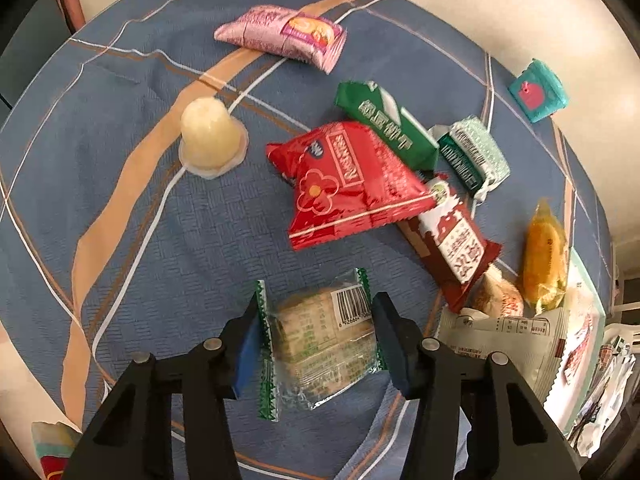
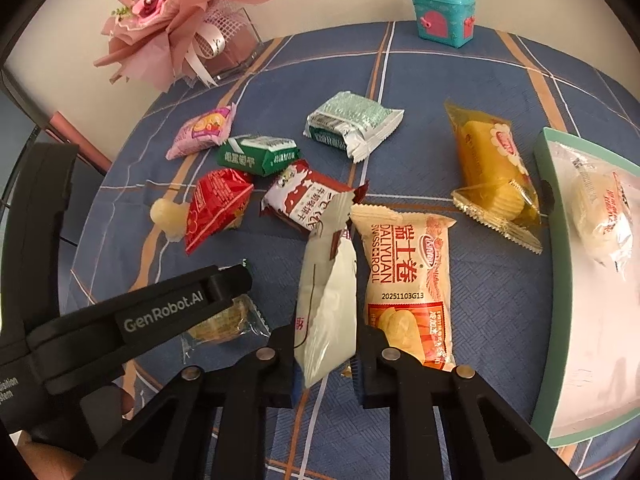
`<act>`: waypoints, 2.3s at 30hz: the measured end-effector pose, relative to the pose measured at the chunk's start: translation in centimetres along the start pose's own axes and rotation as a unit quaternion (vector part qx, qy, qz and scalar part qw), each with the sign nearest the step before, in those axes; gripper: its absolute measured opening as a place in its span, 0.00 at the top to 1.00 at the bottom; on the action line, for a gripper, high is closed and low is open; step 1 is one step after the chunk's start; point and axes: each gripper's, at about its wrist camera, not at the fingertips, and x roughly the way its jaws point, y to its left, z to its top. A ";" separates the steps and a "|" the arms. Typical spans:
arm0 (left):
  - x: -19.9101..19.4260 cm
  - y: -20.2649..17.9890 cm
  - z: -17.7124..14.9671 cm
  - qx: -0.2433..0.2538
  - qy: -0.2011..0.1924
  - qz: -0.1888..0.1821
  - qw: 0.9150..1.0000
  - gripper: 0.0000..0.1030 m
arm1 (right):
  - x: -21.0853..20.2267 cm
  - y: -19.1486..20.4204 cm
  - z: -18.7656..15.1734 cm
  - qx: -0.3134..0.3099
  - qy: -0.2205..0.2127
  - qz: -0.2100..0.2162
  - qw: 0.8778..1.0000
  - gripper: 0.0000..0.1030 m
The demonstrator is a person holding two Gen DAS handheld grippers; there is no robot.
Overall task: Organize snacks
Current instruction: 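Carry the biscuit packet with left tool into the tray while right tool releases the white packet there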
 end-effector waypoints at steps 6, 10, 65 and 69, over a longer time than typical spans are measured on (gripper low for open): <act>-1.9 -0.4 0.6 0.000 -0.021 -0.014 1.000 0.50 | -2.3 -0.5 0.1 0.011 -0.021 0.012 1.000 0.81; -3.3 -1.1 0.7 -0.001 -0.042 -0.026 0.999 0.50 | -3.8 -0.3 0.4 0.014 -0.038 0.018 0.999 0.81; -3.1 -24.5 -12.1 0.305 -0.047 -0.104 0.945 0.50 | -13.4 -25.8 -3.8 0.281 -0.082 -0.092 0.952 0.81; -2.4 -25.4 -12.9 0.326 -0.039 -0.105 0.939 0.49 | -12.9 -26.0 -4.0 0.286 -0.070 -0.097 0.951 0.79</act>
